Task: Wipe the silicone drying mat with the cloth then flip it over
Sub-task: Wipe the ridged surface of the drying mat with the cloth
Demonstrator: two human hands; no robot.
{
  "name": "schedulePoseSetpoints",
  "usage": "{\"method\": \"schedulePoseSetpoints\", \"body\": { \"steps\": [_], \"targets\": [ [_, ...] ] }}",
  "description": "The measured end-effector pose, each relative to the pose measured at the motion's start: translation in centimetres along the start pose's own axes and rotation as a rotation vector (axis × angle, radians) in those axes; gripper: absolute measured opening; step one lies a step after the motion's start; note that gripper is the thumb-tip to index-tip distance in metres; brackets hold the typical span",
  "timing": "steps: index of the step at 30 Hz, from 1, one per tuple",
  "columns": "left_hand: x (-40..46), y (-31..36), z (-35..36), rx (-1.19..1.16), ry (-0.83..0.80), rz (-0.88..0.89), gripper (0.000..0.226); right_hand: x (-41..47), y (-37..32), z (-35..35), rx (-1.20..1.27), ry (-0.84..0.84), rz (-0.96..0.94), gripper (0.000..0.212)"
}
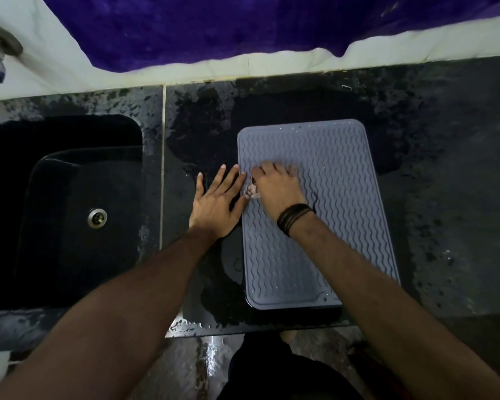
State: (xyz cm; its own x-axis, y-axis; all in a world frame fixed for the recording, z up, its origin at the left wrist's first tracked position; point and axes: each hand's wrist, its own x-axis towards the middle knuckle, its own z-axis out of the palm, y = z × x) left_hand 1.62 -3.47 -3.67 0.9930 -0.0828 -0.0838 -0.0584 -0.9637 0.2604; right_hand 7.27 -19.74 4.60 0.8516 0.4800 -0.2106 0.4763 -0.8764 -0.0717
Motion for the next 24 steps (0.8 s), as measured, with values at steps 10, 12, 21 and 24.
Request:
{"method": "schedulePoseSetpoints", "body": {
  "steps": [10, 12, 21, 24],
  "targets": [
    [0.0, 0.2, -0.1, -0.019, -0.004, -0.021, 0.059, -13.4, -0.8, 3.3, -0.030, -0.056, -0.045, 0.053],
    [0.0, 0.1, -0.1, -0.023, -0.002, -0.017, 0.060, -14.8, -1.2, 3.1, -0.019, -0.087, -0.020, 0.055],
    [0.2, -0.2, 0.0, 0.033, -0.010, -0.010, 0.080, -9.6, -0.9, 2.5, -0.029, -0.043, 0.039, 0.063],
    [0.1, -0.2, 0.2, 0.031, -0.007, -0.013, 0.081, -11.8, -1.1, 3.5, -0.050, -0.037, 0.003, 0.062]
  ]
}}
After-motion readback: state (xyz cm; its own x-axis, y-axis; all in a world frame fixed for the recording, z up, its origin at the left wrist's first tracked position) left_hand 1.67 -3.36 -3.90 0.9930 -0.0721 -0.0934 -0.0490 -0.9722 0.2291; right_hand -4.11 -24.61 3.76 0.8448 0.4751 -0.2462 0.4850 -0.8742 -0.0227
